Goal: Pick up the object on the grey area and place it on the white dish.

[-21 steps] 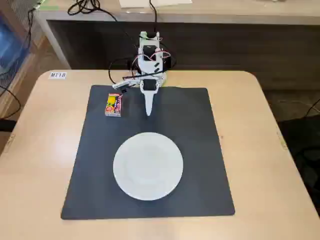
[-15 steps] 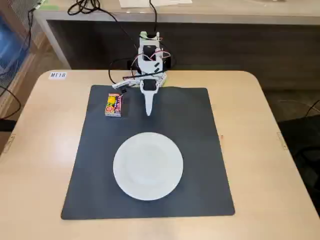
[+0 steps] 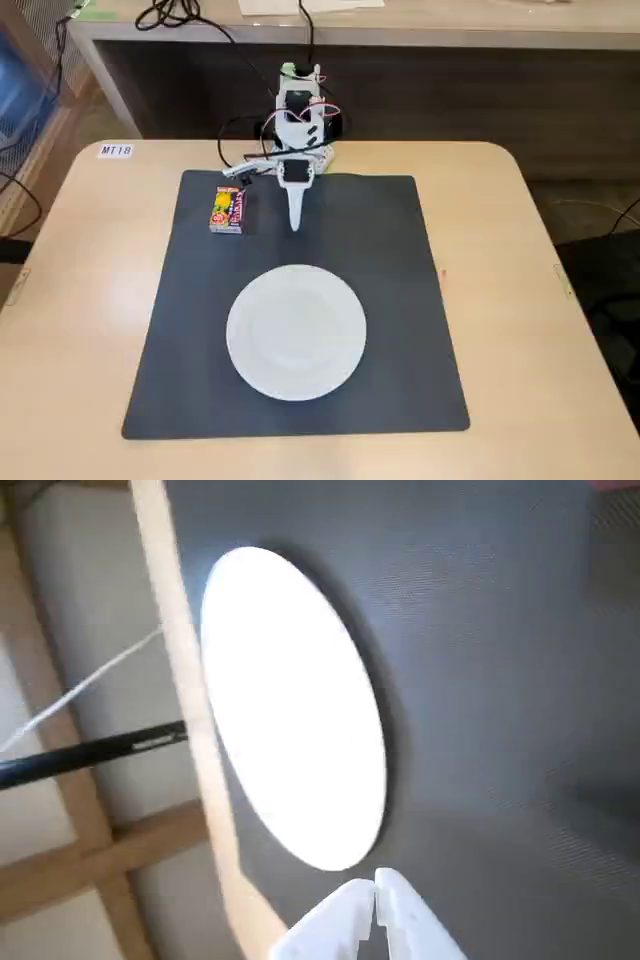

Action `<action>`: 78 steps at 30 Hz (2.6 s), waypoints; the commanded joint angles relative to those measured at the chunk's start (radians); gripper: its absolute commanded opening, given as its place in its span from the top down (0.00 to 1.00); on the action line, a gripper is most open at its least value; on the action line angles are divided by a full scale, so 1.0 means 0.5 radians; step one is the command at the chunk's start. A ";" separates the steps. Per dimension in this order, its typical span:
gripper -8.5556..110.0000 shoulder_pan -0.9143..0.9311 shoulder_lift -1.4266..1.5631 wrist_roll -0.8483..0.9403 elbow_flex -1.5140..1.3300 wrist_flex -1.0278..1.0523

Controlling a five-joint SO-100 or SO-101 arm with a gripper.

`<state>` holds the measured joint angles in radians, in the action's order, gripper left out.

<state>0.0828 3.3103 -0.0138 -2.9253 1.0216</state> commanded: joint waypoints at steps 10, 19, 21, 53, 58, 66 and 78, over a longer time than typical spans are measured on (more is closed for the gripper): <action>0.93 0.098 -1.841 -0.304 1.709 0.479; 0.93 0.546 -2.074 -1.221 1.740 0.699; 0.93 0.663 -2.105 -1.356 1.773 0.828; 0.58 1.267 -3.077 -1.687 2.111 1.227; 0.60 1.301 -3.188 -1.525 2.098 1.089; 0.61 1.252 -3.252 -1.580 1.967 0.957; 0.63 1.236 -3.451 -1.611 1.936 0.825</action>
<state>0.7041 1.5861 -0.8145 -1.9589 1.4496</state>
